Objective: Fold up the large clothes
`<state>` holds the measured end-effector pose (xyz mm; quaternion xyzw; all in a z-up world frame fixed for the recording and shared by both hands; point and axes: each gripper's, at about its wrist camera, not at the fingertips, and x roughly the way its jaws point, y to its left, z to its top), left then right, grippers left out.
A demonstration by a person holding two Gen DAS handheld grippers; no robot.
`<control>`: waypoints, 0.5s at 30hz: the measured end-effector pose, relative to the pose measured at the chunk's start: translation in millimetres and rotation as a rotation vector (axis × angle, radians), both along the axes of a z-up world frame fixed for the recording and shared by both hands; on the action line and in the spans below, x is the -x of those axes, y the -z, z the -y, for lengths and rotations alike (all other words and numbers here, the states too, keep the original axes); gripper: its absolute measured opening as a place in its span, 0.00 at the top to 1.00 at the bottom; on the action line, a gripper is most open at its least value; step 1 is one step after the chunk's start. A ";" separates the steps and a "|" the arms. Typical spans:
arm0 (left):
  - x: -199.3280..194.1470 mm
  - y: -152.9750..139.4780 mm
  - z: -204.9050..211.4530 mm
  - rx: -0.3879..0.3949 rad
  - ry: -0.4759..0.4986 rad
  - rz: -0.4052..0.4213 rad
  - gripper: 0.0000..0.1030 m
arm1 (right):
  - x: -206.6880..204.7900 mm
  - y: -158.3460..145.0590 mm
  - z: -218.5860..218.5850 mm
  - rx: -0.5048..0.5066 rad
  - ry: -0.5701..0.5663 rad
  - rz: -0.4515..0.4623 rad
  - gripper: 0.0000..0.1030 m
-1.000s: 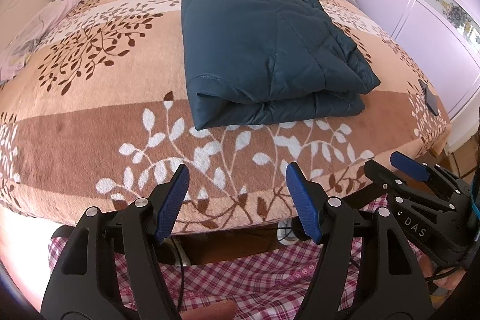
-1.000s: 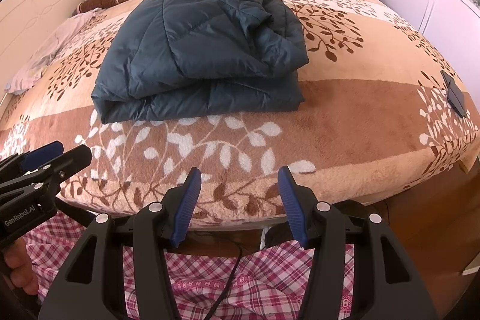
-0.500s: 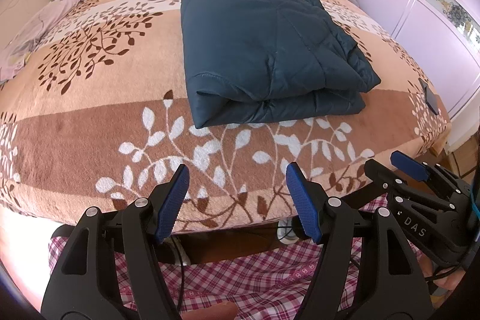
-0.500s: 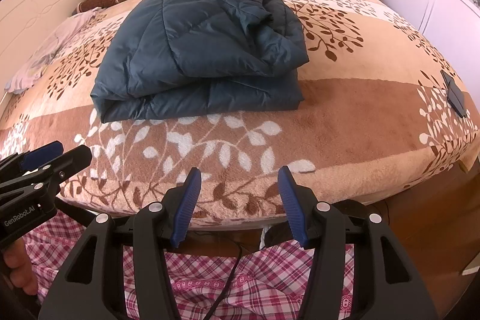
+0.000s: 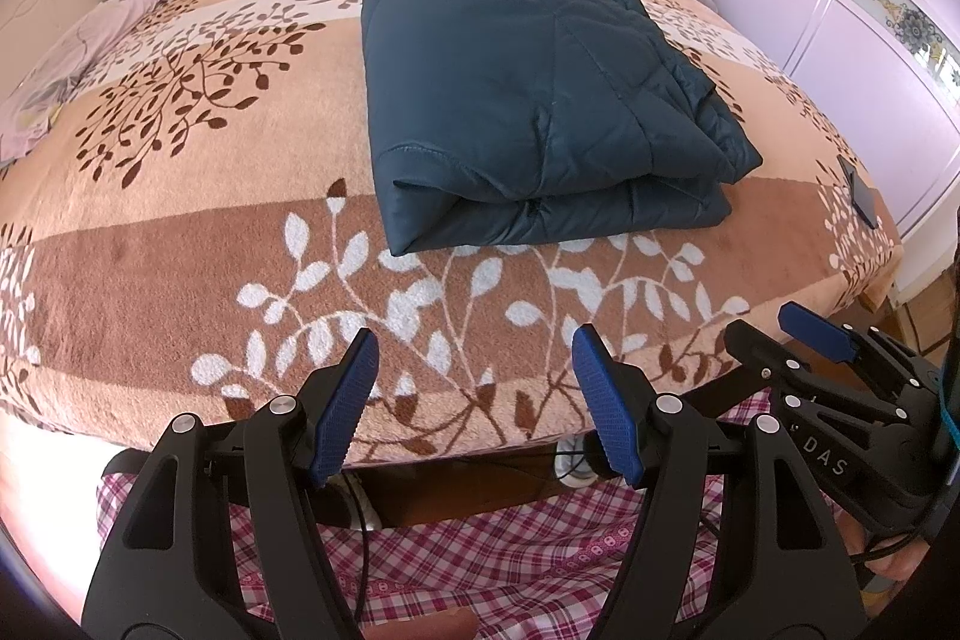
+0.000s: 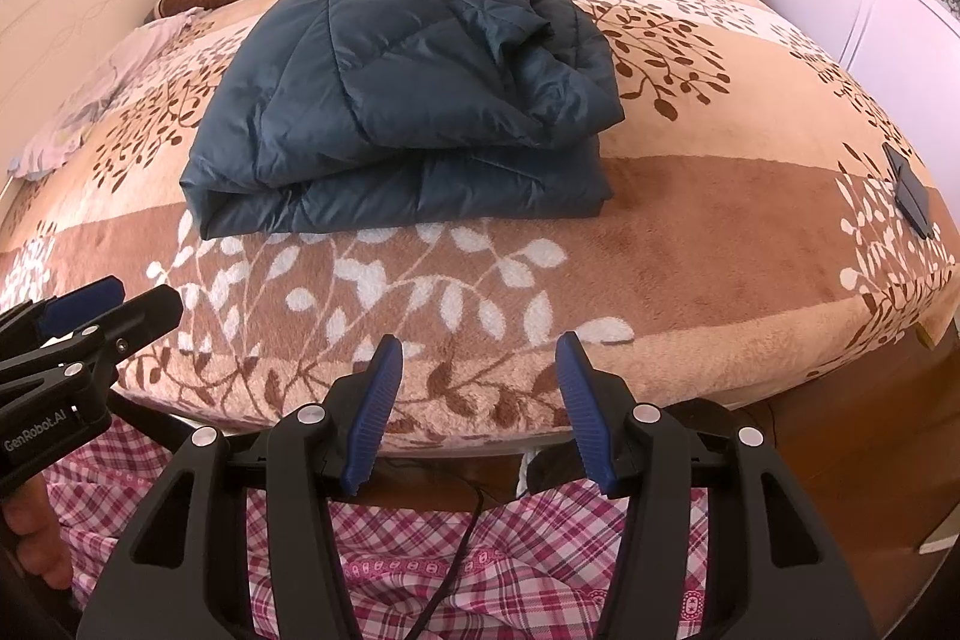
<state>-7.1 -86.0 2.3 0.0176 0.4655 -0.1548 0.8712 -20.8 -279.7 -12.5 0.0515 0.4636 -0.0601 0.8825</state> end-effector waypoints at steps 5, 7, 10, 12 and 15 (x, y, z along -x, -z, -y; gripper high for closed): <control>-0.5 -0.4 0.2 0.000 0.000 0.000 0.35 | -0.1 0.3 -0.2 0.000 0.000 0.000 0.48; -0.5 -0.4 0.2 0.000 -0.001 0.000 0.35 | -0.3 0.2 -0.3 0.000 -0.001 0.000 0.48; -0.4 -0.5 0.3 -0.001 0.000 -0.001 0.35 | -0.3 0.3 -0.6 0.000 0.000 0.000 0.48; -0.7 -0.7 0.2 -0.001 0.000 0.000 0.35 | -0.3 0.4 -0.7 0.000 0.000 0.000 0.48; -0.1 -0.6 0.3 -0.001 0.000 -0.001 0.35 | 0.0 0.6 -0.6 0.000 0.001 -0.001 0.48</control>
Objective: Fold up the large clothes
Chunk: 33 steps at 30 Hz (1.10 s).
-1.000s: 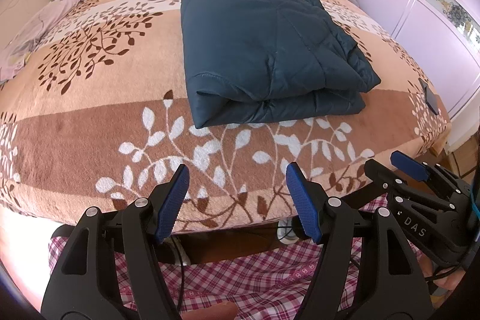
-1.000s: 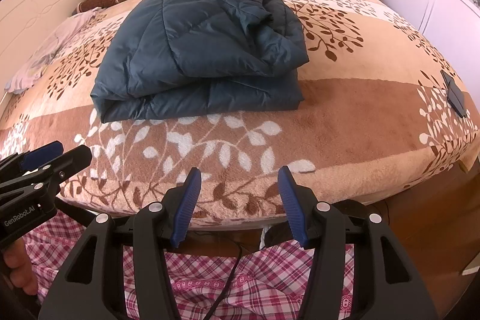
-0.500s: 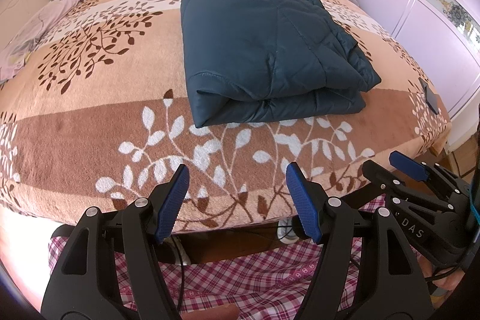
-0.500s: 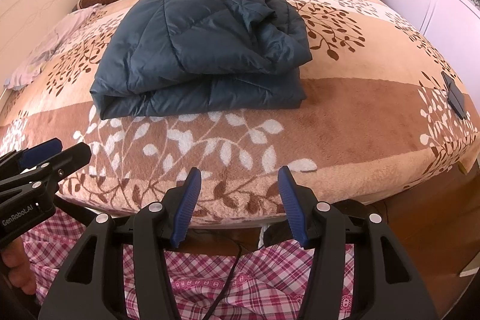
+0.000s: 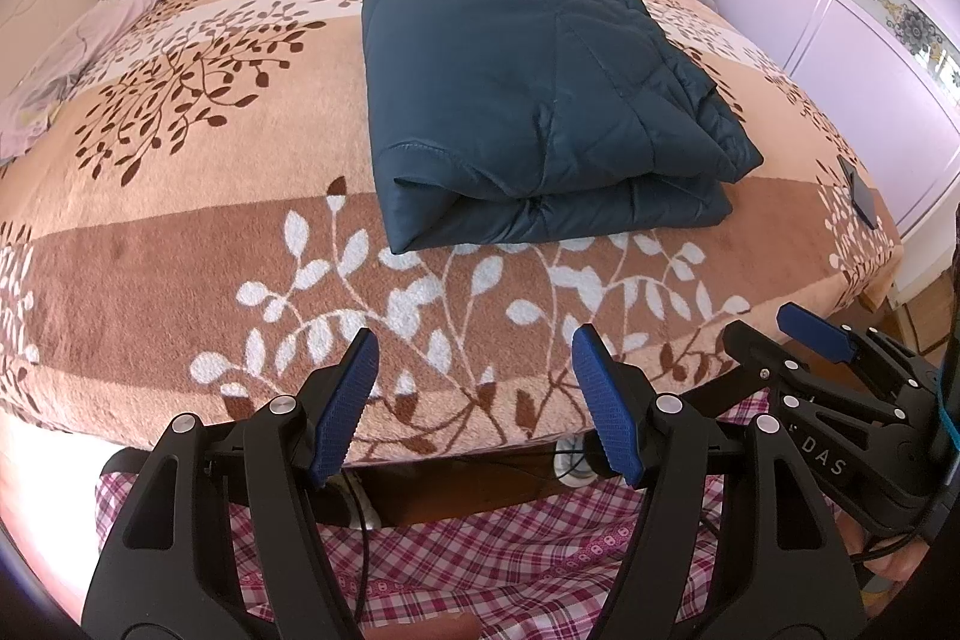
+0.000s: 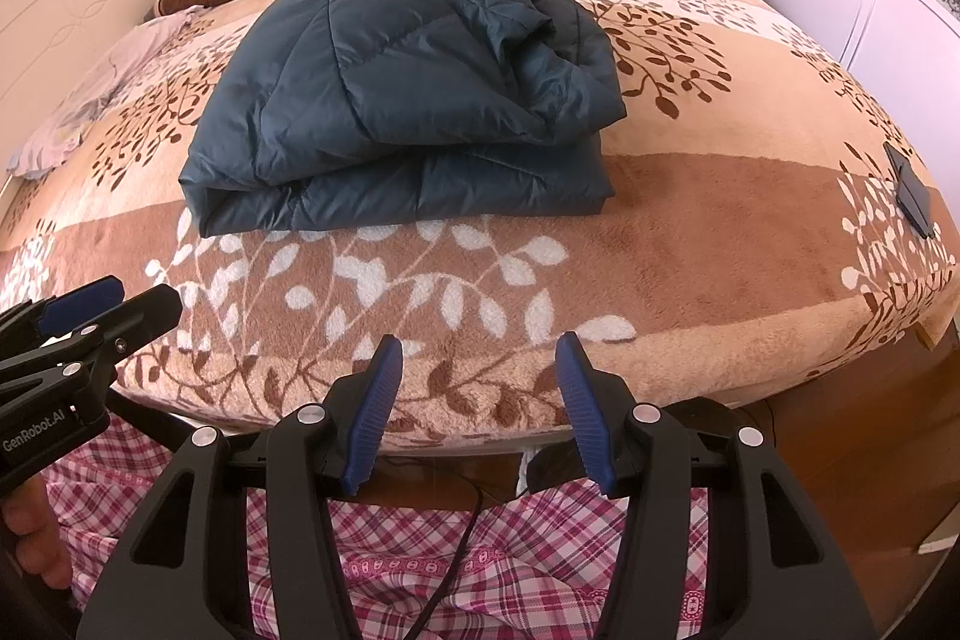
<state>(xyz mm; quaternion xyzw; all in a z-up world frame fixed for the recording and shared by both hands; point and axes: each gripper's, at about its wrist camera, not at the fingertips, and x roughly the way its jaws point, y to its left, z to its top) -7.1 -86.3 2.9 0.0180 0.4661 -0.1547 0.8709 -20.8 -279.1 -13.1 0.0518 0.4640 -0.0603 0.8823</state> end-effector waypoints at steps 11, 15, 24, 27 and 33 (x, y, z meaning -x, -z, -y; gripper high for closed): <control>0.0 5.6 -3.1 0.018 0.000 -0.020 0.35 | -0.6 0.5 1.8 -0.003 -0.003 -0.001 0.48; -14.7 -3.4 -12.1 0.104 -0.009 -0.041 0.35 | -10.3 -15.2 16.0 -0.032 0.009 0.039 0.45; -96.2 -28.3 -32.3 0.300 -0.045 -0.019 0.07 | -110.4 -52.2 91.4 -0.190 0.048 0.083 0.19; -129.4 -21.8 -31.8 0.364 -0.024 -0.051 0.05 | -151.1 -37.9 111.4 -0.272 0.049 0.033 0.17; -175.1 12.6 -15.6 0.374 0.052 -0.162 0.05 | -198.8 8.7 131.2 -0.426 0.069 -0.090 0.06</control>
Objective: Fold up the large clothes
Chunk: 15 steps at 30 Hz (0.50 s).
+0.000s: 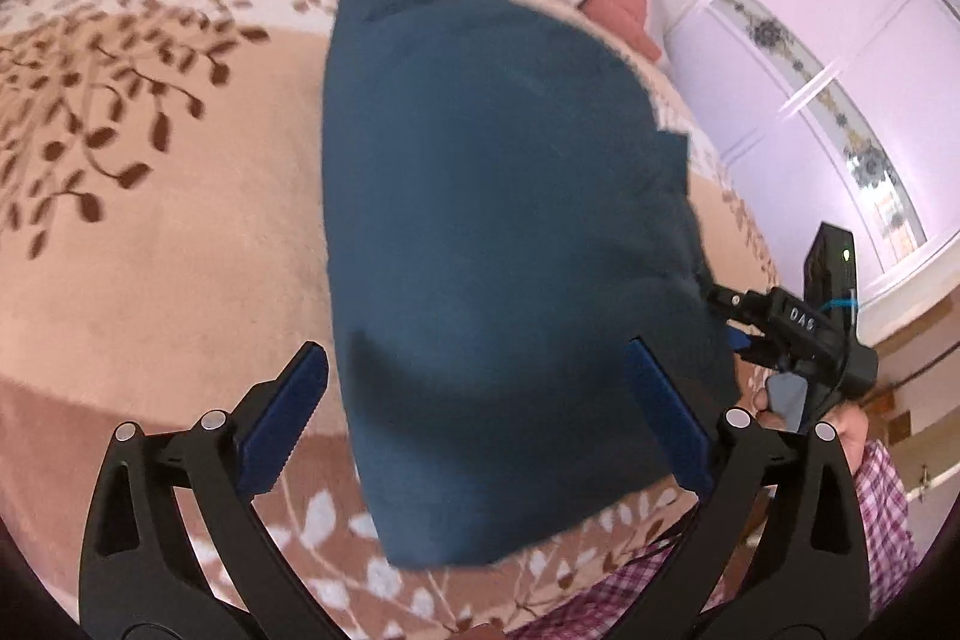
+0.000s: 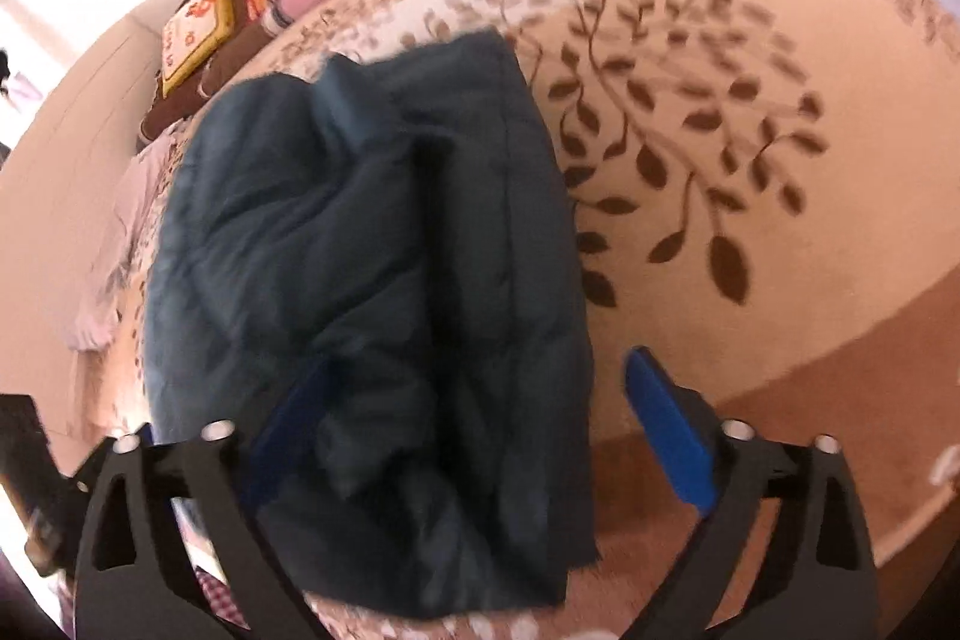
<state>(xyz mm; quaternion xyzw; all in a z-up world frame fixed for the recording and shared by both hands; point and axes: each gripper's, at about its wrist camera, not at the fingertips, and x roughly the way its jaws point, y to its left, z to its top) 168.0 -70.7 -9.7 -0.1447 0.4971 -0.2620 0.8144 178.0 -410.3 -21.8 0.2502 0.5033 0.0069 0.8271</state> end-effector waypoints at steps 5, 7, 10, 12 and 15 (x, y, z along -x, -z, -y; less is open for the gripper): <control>-19.3 17.5 3.0 0.087 0.029 -0.044 0.04 | -7.2 40.1 5.0 -0.234 -0.004 -0.053 0.06; -21.4 17.4 0.4 0.108 0.027 -0.036 0.08 | -5.5 44.6 3.3 -0.279 -0.013 -0.043 0.06; -14.4 5.1 1.9 0.044 0.036 0.069 0.23 | -2.8 40.6 -4.6 -0.365 -0.058 0.007 0.31; -12.3 -2.3 -1.1 0.013 0.035 0.121 0.30 | -3.2 35.5 -15.1 -0.343 -0.067 0.023 0.35; -19.6 -14.5 -25.7 -0.023 -0.014 0.169 0.33 | -9.5 27.5 -40.3 -0.321 -0.103 0.054 0.40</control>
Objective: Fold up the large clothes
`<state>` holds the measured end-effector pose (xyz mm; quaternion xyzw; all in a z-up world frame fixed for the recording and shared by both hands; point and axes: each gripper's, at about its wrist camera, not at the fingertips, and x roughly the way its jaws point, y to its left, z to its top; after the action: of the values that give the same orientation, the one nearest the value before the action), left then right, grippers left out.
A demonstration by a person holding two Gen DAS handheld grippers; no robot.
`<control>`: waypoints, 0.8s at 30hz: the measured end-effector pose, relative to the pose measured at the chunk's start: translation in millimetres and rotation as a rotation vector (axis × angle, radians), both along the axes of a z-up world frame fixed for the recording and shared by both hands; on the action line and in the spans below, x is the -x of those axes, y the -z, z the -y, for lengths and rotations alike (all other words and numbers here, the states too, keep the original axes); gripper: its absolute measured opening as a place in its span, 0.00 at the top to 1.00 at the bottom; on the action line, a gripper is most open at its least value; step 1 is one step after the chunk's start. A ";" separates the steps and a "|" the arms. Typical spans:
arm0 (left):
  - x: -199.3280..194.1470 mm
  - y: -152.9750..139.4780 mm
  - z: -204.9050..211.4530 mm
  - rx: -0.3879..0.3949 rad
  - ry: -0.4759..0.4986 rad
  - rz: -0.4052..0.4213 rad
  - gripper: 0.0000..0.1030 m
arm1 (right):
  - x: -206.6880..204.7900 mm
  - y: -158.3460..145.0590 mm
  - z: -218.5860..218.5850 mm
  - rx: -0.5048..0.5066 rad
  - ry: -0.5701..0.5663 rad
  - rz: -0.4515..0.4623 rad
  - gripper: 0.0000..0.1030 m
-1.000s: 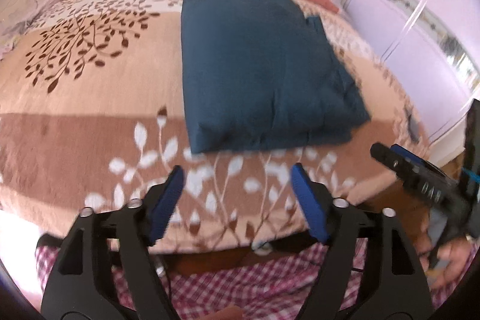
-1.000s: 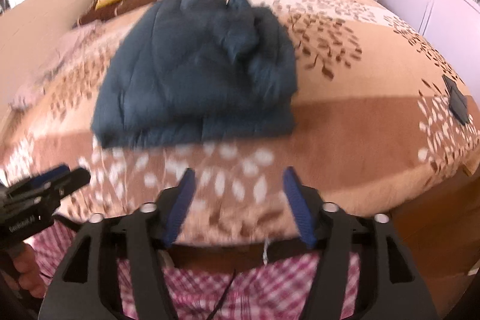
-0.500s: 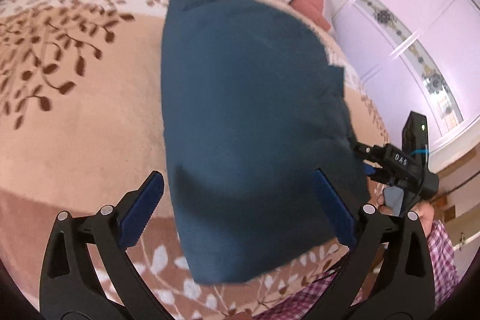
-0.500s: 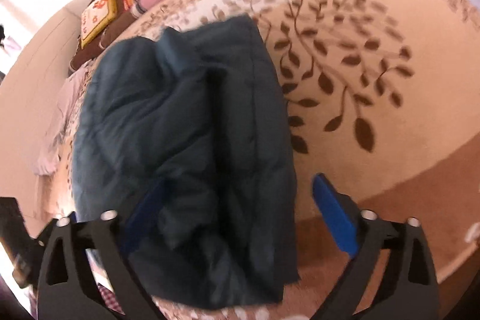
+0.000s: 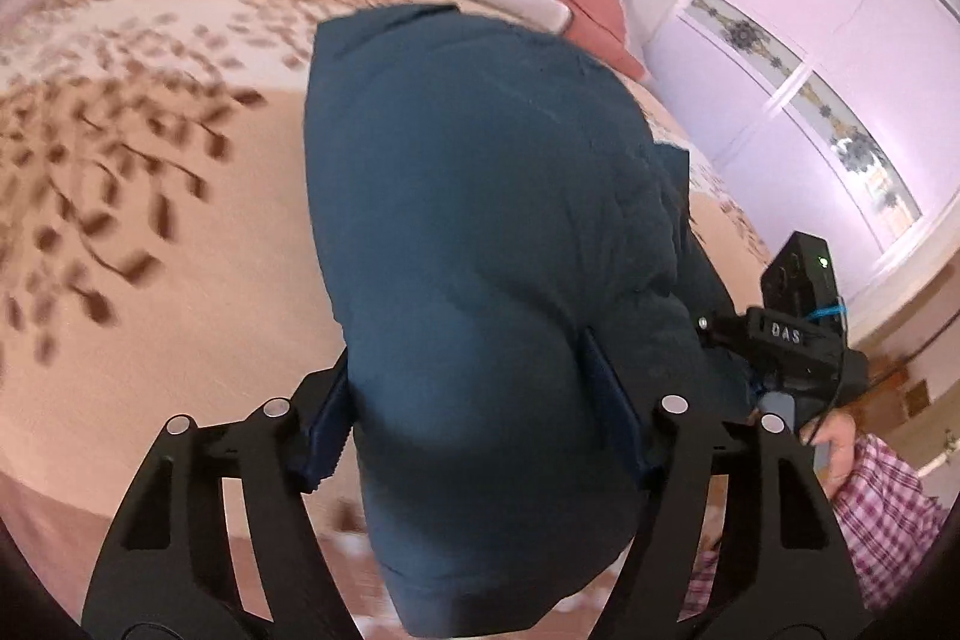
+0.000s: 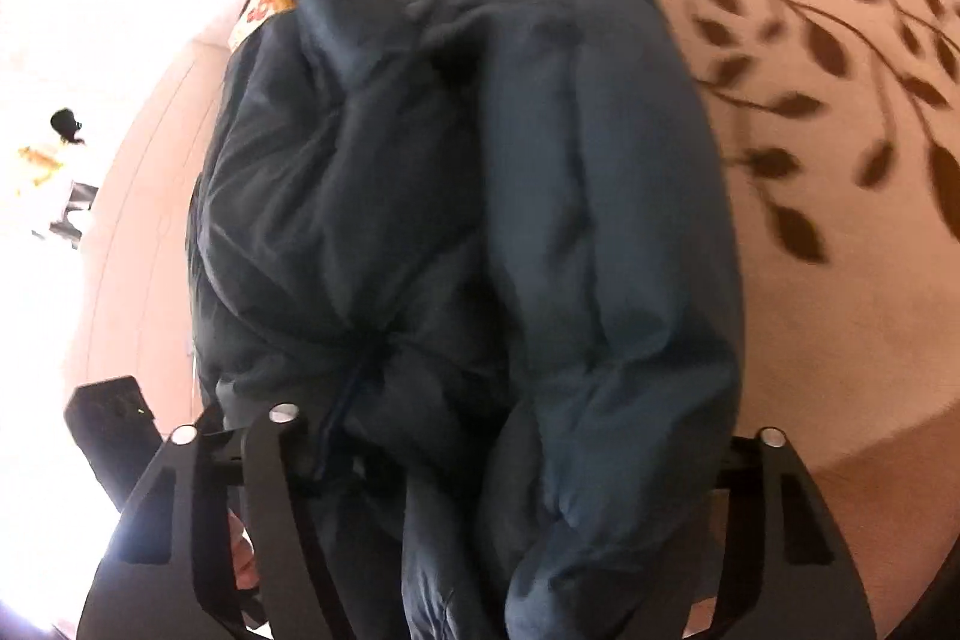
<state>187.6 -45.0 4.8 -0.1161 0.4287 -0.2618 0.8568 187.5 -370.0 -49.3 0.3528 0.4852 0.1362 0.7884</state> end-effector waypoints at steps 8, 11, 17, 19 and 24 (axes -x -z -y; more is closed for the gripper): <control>-27.7 -7.9 -124.2 -0.065 -0.192 0.025 0.33 | -44.5 -18.5 -136.1 0.102 -0.167 0.073 0.45; -31.5 4.0 -159.2 -0.065 -0.232 -0.013 0.33 | -44.0 -20.7 -180.3 0.156 -0.205 0.090 0.45; -15.1 5.4 -160.8 -0.101 -0.245 0.022 0.27 | -23.3 -30.0 -191.9 0.289 -0.154 0.080 0.28; -5.9 -1.0 -161.2 -0.119 -0.260 0.031 0.25 | -18.4 -43.2 -183.2 0.335 -0.130 0.088 0.26; 29.1 -14.0 -163.0 -0.210 -0.345 0.031 0.23 | 36.7 -93.7 -188.3 0.526 -0.093 0.206 0.23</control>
<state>158.5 118.0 18.8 -0.0936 0.4141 -0.0668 0.9030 150.8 -181.6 44.3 0.0977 0.4369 0.0770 0.8909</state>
